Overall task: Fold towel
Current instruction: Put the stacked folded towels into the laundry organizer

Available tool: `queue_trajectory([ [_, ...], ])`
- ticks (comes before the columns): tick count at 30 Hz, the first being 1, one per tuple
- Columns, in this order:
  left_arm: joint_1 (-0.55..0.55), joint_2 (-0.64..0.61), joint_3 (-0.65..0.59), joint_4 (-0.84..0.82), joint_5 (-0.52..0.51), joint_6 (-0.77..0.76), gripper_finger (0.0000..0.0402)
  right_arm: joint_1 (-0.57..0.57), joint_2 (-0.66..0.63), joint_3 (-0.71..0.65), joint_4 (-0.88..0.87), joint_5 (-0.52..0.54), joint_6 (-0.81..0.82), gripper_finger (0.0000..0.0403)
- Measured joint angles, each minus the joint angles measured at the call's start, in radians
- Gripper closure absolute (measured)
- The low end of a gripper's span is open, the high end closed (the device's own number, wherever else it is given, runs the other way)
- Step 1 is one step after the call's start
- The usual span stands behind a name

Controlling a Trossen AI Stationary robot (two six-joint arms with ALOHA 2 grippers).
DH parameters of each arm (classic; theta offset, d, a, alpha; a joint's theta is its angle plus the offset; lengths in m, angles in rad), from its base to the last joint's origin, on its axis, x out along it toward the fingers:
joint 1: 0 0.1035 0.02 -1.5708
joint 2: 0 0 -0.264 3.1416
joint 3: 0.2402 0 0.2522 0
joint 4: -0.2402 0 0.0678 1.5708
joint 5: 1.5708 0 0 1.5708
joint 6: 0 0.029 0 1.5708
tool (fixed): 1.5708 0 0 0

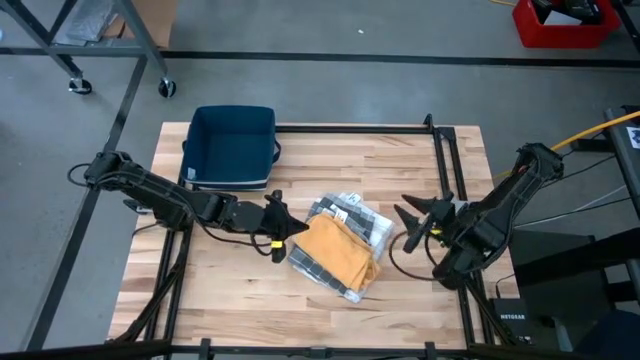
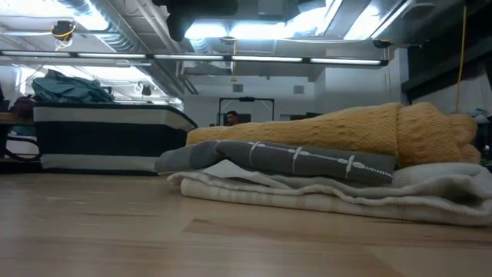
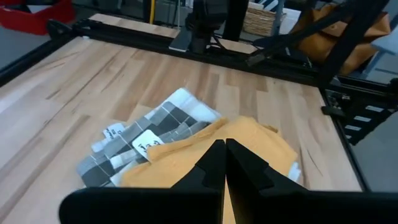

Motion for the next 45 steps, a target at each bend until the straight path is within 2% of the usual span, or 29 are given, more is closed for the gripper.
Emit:
queue_trajectory([
  [4,0.017,0.000,0.000,-0.003,0.000,0.011,0.0398,-0.040,0.003,0.000,0.130,-0.034,0.000,0.0226],
  [9,0.026,0.000,0.000,-0.006,0.000,0.024,0.0398,-0.086,0.018,0.000,0.214,-0.178,0.000,0.0226],
  [15,0.030,0.000,0.000,-0.010,0.001,0.096,0.0398,-0.131,0.018,0.000,0.228,-0.480,0.004,0.0226],
  [17,0.030,0.000,0.000,-0.010,0.001,0.127,0.0398,-0.142,0.018,0.000,0.232,-0.550,0.002,0.0226],
  [26,0.028,0.000,0.000,-0.008,0.000,0.132,0.0398,-0.141,0.016,0.000,0.310,-0.617,-0.026,0.0226],
  [29,0.028,0.000,0.000,-0.009,0.000,0.132,0.0398,-0.141,0.012,0.009,0.376,-0.719,-0.148,0.0226],
  [33,0.028,-0.001,0.000,-0.009,0.000,0.136,0.0398,-0.140,0.011,0.065,0.470,-0.918,-0.457,0.0226],
  [36,0.030,-0.001,0.000,0.002,0.000,0.128,0.0398,-0.140,0.011,0.123,0.470,-1.006,-0.664,0.0226],
  [40,0.029,-0.001,0.000,0.001,-0.001,0.002,0.0398,-0.143,-0.009,0.208,0.382,-0.996,-0.844,0.0226],
  [45,0.030,-0.001,0.001,0.000,-0.001,-0.160,0.0398,-0.197,-0.050,0.324,0.207,-0.952,-0.942,0.0226],
])
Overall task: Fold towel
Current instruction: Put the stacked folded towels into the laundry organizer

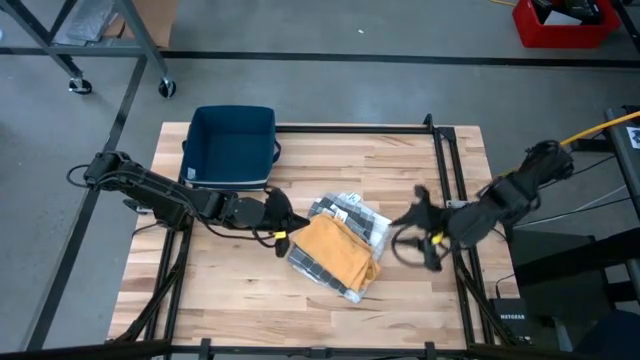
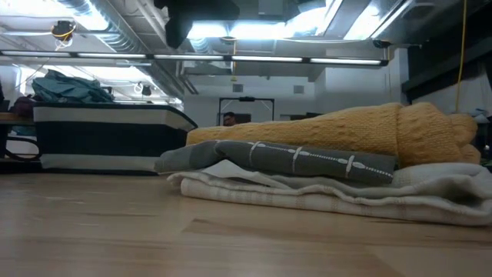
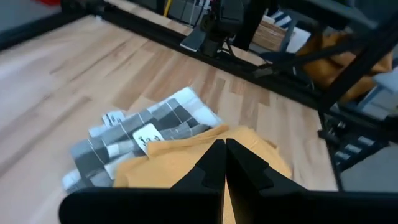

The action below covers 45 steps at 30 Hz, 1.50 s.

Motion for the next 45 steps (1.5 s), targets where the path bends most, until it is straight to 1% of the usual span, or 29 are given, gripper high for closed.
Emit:
queue_trajectory([
  [4,0.000,0.000,0.000,0.000,0.000,-0.067,0.0398,-0.059,-0.051,0.068,-0.177,-0.012,-0.081,0.0226],
  [7,0.000,0.000,0.000,0.000,0.000,-0.124,0.0398,-0.107,-0.107,0.079,-0.327,-0.042,-0.081,0.0226],
  [10,0.000,0.000,0.000,0.000,-0.001,-0.148,0.0398,-0.154,-0.168,0.075,-0.456,-0.070,-0.010,0.0226],
  [13,0.000,0.000,0.000,0.000,-0.005,-0.149,0.0398,-0.178,-0.250,0.014,-0.497,-0.104,0.065,0.0226],
  [16,0.000,0.000,0.000,-0.001,-0.026,-0.149,0.0398,-0.178,-0.378,-0.103,-0.484,-0.165,0.157,0.0226],
  [20,0.000,0.000,0.000,-0.001,-0.062,-0.149,0.0398,-0.179,-0.584,-0.300,-0.439,-0.221,0.338,0.0226],
  [24,0.000,0.000,0.000,0.000,-0.075,-0.180,0.0398,-0.179,-0.762,-0.491,-0.299,-0.255,0.493,0.0226],
  [27,0.000,0.005,0.000,0.003,-0.076,-0.209,0.0398,-0.179,-0.850,-0.610,-0.190,-0.256,0.557,0.0226],
  [30,-0.001,0.029,0.000,0.017,-0.076,-0.215,0.0398,-0.179,-0.889,-0.698,-0.127,-0.256,0.571,0.0226],
  [35,0.000,0.111,0.001,0.059,-0.074,-0.264,0.0398,-0.179,-0.879,-0.769,-0.115,-0.277,0.551,0.0226],
  [41,-0.002,0.228,0.000,0.056,-0.052,-0.501,0.0398,-0.179,-0.863,-0.793,-0.113,-0.309,0.564,0.0226],
  [45,-0.026,0.301,0.000,0.046,0.049,-0.660,0.0398,-0.179,-0.848,-0.793,-0.114,-0.300,0.587,0.0226],
])
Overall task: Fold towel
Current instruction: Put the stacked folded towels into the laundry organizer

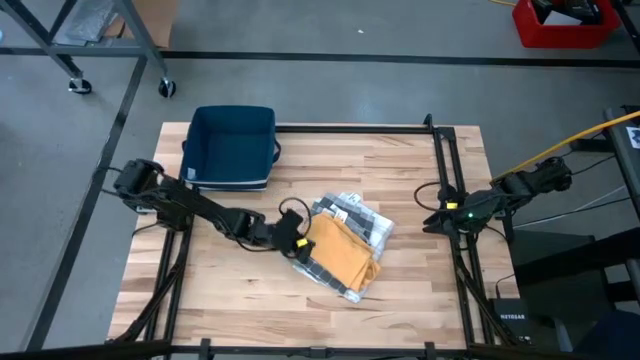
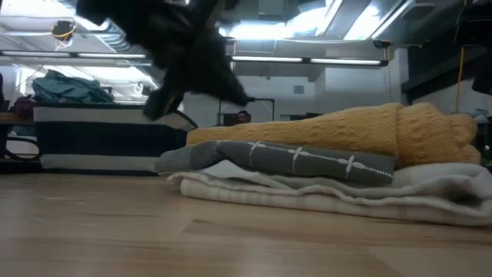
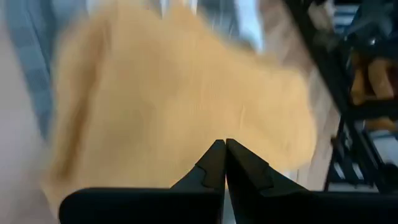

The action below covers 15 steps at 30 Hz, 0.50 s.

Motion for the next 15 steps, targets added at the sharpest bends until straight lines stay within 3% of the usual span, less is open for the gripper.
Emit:
queue_trajectory([
  [7,-0.023,0.089,0.000,0.002,0.109,-0.143,0.0398,0.000,0.045,0.000,-0.002,0.000,-0.007,0.0226],
  [15,0.012,0.097,0.000,0.008,0.112,0.004,0.0398,0.000,0.108,0.000,0.001,0.009,-0.039,0.0226],
])
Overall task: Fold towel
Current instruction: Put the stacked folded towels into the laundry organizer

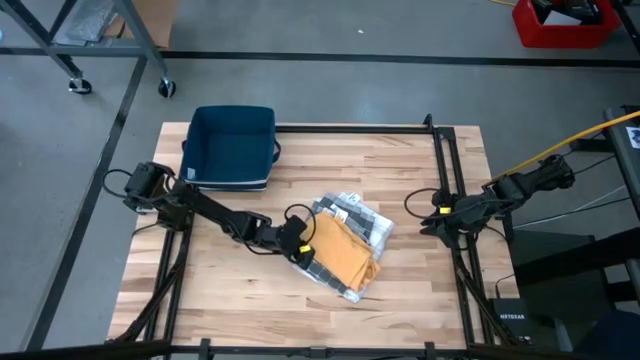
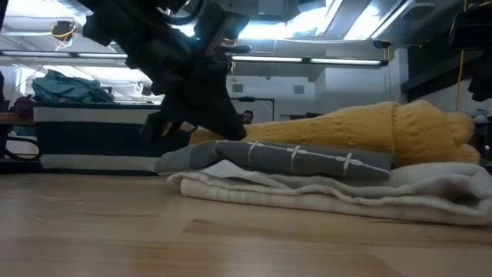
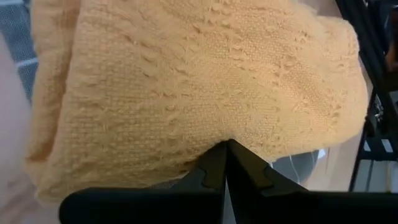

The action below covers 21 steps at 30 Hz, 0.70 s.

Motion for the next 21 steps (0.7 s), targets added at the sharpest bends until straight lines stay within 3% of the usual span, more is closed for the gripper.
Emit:
queue_trajectory([
  [4,0.028,0.000,0.000,-0.004,0.007,0.012,0.0388,0.000,0.011,0.000,0.003,-0.076,0.002,0.0226],
  [8,0.066,0.000,0.000,-0.003,0.065,0.015,0.0343,0.000,0.030,0.000,0.028,-0.137,0.003,0.0226],
  [15,0.121,0.000,0.000,0.035,0.223,-0.001,0.0242,0.000,0.084,0.001,0.045,-0.138,0.001,0.0226],
  [21,0.177,0.000,-0.001,0.082,0.336,-0.167,0.0212,0.000,0.170,0.001,0.045,-0.087,0.067,0.0226],
])
